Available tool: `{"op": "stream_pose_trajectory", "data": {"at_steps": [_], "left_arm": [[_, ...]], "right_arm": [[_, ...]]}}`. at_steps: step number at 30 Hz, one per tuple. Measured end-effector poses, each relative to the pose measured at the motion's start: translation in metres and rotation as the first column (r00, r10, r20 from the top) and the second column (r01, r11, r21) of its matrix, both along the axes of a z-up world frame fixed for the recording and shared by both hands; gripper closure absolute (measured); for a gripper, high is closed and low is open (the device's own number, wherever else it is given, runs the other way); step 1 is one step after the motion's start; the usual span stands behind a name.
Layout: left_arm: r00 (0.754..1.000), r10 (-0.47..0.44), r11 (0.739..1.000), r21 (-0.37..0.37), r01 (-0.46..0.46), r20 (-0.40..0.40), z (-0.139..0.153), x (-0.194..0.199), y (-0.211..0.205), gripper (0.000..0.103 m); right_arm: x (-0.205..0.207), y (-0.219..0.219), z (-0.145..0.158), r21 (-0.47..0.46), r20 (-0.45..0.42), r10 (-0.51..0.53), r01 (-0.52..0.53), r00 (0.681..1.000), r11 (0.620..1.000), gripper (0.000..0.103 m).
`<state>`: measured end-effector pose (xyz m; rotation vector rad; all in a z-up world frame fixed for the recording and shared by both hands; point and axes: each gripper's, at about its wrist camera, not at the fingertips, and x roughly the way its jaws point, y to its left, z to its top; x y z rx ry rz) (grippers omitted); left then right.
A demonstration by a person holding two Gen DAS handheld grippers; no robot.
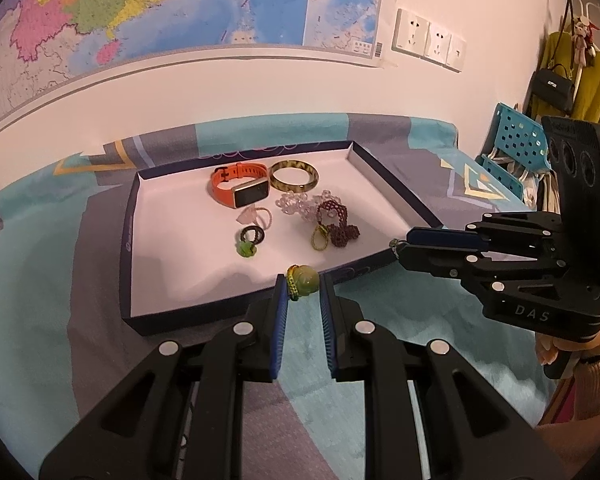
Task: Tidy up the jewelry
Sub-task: 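Lift the yellow-green ring in left tool while right tool lifts the silver ring, then carry the yellow-green ring in left tool and silver ring in right tool into the box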
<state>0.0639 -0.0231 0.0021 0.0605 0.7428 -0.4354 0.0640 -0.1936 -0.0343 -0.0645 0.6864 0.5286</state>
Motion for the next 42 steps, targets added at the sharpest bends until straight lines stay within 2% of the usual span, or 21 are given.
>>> {"op": "stream_pose_trajectory", "data": {"at_steps": [21,42], "left_arm": [[1.0,0.022,1.0,-0.003,-0.022,-0.014,0.0,0.024,-0.003,0.086],[0.998,0.046,0.999,0.013,-0.045,-0.03,-0.005,0.044,-0.008,0.086]], "right_arm": [[0.023,-0.002,0.002,0.029,-0.011,-0.005,0.006,1.0,1.0,0.088],[0.04,0.006,-0.004,-0.002,-0.027,-0.014,0.014,1.0,1.0,0.088]]}}
